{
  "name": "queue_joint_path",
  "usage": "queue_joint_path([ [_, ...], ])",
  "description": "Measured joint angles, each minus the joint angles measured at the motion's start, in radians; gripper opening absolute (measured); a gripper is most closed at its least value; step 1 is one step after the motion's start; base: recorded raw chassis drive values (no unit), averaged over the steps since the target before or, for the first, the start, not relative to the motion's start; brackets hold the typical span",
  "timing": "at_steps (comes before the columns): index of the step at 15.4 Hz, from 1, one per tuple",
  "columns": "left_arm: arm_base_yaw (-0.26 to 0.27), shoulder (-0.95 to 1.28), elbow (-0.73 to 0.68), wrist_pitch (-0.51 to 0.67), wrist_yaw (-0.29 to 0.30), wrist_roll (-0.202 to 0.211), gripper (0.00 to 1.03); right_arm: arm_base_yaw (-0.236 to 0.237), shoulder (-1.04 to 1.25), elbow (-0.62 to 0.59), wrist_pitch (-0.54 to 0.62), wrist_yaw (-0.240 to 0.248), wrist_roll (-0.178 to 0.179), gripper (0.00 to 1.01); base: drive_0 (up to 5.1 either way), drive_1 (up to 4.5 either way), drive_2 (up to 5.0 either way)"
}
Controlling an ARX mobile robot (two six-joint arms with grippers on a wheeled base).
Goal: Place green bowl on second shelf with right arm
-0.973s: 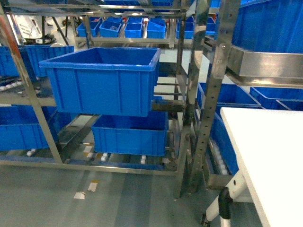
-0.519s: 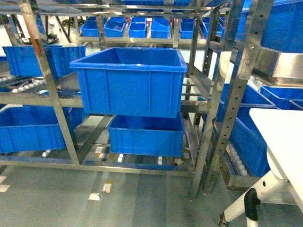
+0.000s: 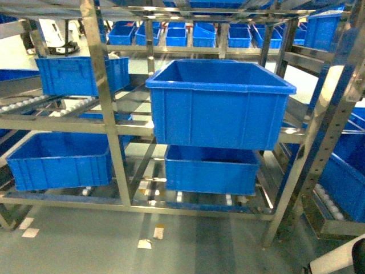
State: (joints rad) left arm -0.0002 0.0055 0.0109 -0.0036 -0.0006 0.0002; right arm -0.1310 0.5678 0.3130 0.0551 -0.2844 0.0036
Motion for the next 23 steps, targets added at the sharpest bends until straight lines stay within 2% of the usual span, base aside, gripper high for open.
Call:
queue_joint_path([
  [5,0.000,0.000,0.000,0.000,-0.001,0.000,0.98,0.000,0.000,0.000,0.002,0.000,0.000,0.02,-4.8,3.39,1.3],
  [8,-0.001,0.000,0.000,0.003,-0.003,0.000,0.98,0.000,-0.001,-0.001,0.000,-0.005,0.000,0.02,0.0,0.00,0.0],
  [23,-0.001,0.000,0.000,-0.002,0.000,0.000,0.98,0.000,0.000,-0.001,0.001,-0.003,0.000,0.02,0.0,4.28,-4.3],
])
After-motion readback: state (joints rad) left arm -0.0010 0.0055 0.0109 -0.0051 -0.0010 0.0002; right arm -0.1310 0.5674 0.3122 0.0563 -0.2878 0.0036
